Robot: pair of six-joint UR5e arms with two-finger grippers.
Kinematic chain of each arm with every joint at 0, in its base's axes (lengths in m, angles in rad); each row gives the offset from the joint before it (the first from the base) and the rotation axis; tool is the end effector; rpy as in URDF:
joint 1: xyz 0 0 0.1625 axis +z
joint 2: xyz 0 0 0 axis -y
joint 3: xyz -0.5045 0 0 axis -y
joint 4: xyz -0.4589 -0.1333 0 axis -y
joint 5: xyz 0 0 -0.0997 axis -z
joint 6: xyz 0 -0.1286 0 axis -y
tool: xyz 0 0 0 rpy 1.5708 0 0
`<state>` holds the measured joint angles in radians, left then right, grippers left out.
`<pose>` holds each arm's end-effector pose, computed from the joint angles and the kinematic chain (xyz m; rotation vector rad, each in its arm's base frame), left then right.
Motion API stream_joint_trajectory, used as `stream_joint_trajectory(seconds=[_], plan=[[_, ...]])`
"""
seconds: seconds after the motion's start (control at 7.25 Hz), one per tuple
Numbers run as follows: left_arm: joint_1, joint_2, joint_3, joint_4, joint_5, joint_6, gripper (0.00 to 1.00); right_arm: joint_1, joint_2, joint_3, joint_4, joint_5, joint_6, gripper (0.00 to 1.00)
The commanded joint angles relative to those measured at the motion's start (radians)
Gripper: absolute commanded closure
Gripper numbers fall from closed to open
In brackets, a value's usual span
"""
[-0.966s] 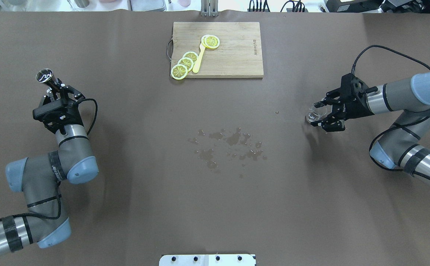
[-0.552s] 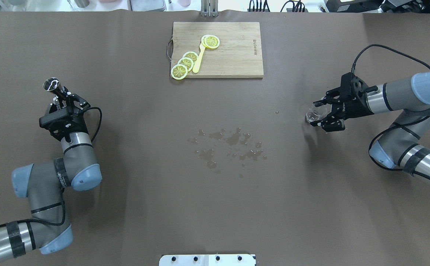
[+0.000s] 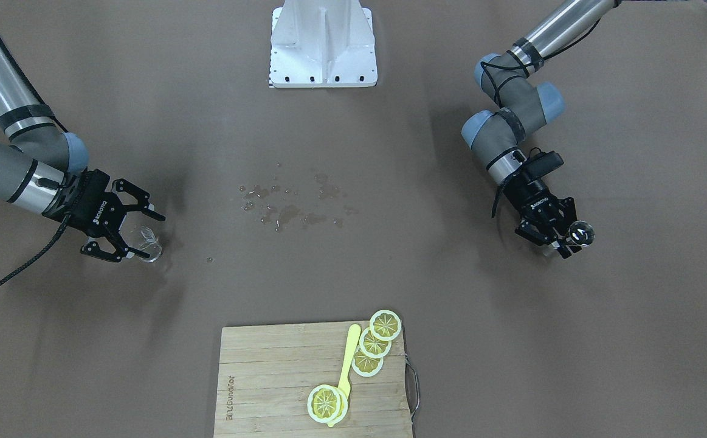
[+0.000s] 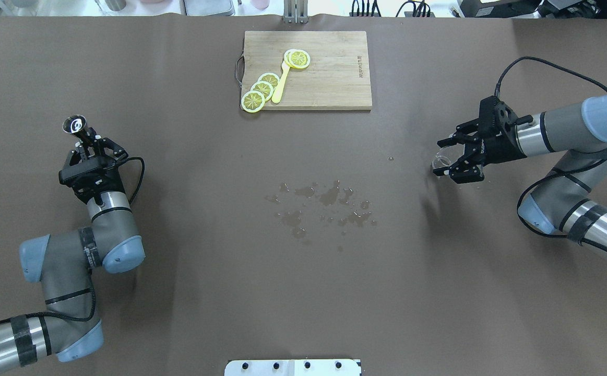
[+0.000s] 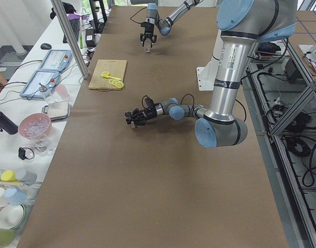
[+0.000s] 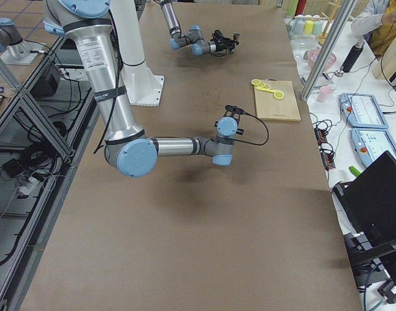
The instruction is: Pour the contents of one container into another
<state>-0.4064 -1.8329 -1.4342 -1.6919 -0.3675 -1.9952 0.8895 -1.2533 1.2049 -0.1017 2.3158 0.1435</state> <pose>0.5373 -0.5070 0.6128 1.2393 0.2353 -0.8705 -0.4203 -0.5916 0.5795 1.0262 -1.1421 -0.9584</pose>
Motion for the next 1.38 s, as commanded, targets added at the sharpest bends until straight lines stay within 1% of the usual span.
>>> stream_joint_trajectory(seconds=[0.0, 0.14, 0.28, 0.41, 0.55, 0.69, 0.83, 0.97, 1.1, 1.24], plan=[[0.000, 0.003, 0.000, 0.005, 0.013, -0.020, 1.00, 0.058, -0.001, 0.002, -0.009, 0.069, -0.002, 0.20], [0.000, 0.004, 0.000, 0.005, 0.013, -0.048, 1.00, 0.095, 0.000, 0.002, -0.013, 0.097, -0.002, 0.20], [0.000, 0.004, 0.000, 0.005, 0.015, -0.048, 1.00, 0.136, -0.001, 0.002, -0.021, 0.118, -0.013, 0.17], [0.000, 0.006, 0.001, 0.008, 0.030, -0.048, 1.00, 0.147, -0.003, -0.016, -0.030, 0.138, -0.030, 0.00], [0.001, 0.007, 0.002, 0.008, 0.057, -0.050, 0.90, 0.160, -0.005, -0.018, -0.033, 0.157, -0.057, 0.00], [0.003, 0.007, 0.000, 0.008, 0.061, -0.050, 0.85, 0.219, 0.002, -0.002, -0.079, 0.236, -0.044, 0.00], [0.006, 0.004, 0.000, 0.006, 0.061, -0.050, 0.84, 0.295, 0.015, 0.052, -0.299, 0.363, -0.048, 0.00], [0.008, 0.001, 0.000, 0.003, 0.062, -0.050, 0.83, 0.310, -0.045, 0.176, -0.519, 0.382, -0.050, 0.00], [0.008, 0.003, 0.000, 0.003, 0.062, -0.050, 0.75, 0.315, -0.060, 0.217, -0.662, 0.381, -0.050, 0.00], [0.009, 0.003, 0.000, 0.003, 0.062, -0.050, 0.68, 0.321, -0.081, 0.219, -0.788, 0.375, -0.048, 0.00]])
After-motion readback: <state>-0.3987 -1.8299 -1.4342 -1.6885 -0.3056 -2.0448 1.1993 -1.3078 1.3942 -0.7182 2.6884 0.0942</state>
